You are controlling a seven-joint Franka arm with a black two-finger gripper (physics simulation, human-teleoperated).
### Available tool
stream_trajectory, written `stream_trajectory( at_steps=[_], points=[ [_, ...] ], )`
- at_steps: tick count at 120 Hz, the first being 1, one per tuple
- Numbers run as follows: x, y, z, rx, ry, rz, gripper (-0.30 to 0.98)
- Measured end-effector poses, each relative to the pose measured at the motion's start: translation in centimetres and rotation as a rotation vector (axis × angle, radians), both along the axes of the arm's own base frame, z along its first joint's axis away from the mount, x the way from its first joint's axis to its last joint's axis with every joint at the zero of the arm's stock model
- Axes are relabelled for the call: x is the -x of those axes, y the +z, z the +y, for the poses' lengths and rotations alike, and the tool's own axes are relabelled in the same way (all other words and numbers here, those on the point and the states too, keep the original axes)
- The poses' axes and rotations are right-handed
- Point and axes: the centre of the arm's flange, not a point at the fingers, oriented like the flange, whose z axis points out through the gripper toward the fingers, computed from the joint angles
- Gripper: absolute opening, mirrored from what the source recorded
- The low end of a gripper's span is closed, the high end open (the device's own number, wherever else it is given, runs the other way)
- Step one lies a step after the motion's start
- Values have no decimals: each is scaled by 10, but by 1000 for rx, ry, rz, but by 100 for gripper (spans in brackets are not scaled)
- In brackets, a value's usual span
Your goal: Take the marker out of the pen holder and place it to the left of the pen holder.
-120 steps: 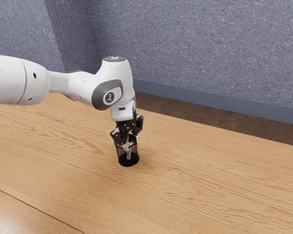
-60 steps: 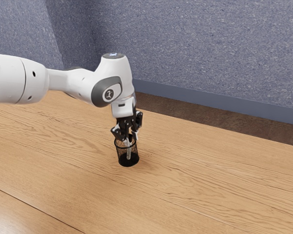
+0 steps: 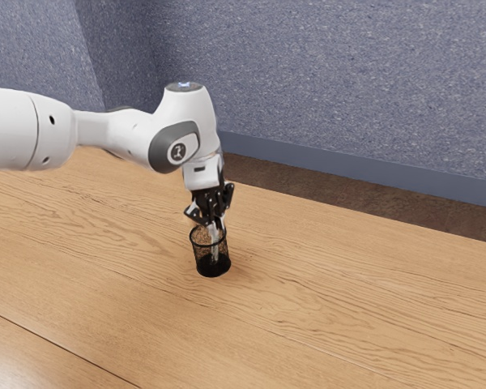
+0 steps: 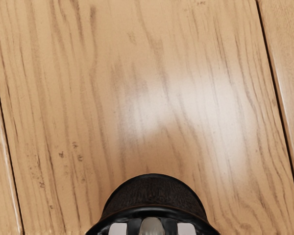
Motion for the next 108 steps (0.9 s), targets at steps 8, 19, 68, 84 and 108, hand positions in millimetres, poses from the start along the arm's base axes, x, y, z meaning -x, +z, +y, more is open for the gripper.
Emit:
stream_trajectory(
  at_steps=[8, 19, 68, 84, 108],
  points=[
    [1, 22, 0, -5, 2, -37, -4],
    [6, 55, 1, -13, 5, -82, -5],
    [-13, 116, 122, -167, 134, -224, -7],
    [-29, 89, 196, -286, 176, -267, -7],
    [-34, 44, 231, -513, 94, -255, -6]
  ],
)
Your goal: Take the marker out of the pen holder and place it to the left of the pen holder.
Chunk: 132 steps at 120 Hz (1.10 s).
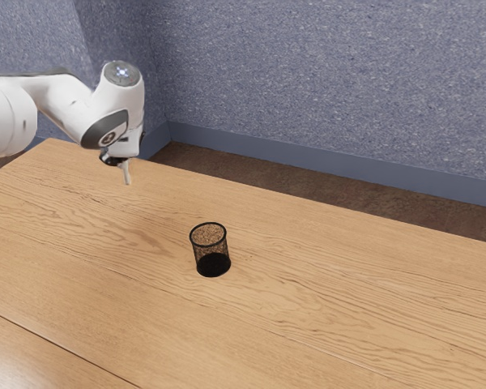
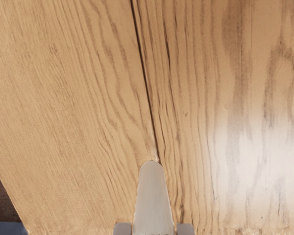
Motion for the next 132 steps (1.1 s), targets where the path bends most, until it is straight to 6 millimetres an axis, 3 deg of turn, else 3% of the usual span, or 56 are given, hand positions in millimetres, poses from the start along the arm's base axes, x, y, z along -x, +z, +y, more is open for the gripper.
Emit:
stream_trajectory(
  at_steps=[16, 41, 80, 108, 112, 117, 124, 132],
  points=[
    [9, -31, 18, -159, -7, 35, -7],
    [12, -75, 19, -219, 29, 37, -6],
    [15, -98, 16, -199, 129, -12, -5],
    [17, -107, 19, -180, 193, -27, 41],
    [17, -96, 14, -169, 202, -44, 45],
    [24, -62, -10, -115, 232, -84, 49],
    [40, 28, -67, 66, 342, -164, 54],
    [77, 149, -126, 294, 431, -241, 58]
  ],
)
